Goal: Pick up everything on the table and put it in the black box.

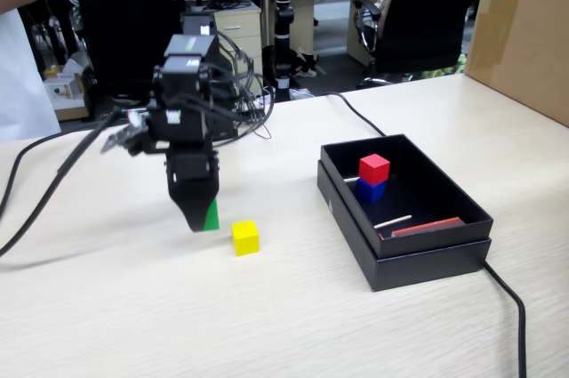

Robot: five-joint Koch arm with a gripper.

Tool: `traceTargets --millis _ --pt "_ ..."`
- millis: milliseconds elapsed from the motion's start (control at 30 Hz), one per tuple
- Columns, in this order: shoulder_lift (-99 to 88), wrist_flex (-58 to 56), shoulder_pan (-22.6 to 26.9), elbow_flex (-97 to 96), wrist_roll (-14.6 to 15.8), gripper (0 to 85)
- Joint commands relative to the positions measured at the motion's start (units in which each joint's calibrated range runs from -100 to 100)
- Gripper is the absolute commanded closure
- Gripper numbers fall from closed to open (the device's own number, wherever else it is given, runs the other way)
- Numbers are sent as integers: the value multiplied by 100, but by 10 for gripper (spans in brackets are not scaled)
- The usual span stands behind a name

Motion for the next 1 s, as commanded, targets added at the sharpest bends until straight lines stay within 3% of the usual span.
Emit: traceTargets --millis 0,167,367,833,867,900,967 --pt "-1565 -25 391 -154 200 786" --pt "-2207 -25 1309 -399 679 786" --pt "-1094 -25 2027 317 1079 785" --pt "1281 -155 2164 979 1372 775" --pt "1327 -180 2164 979 1377 755" --pt "1430 -327 2164 988 1397 649" --pt "1442 -483 2168 979 1426 559"
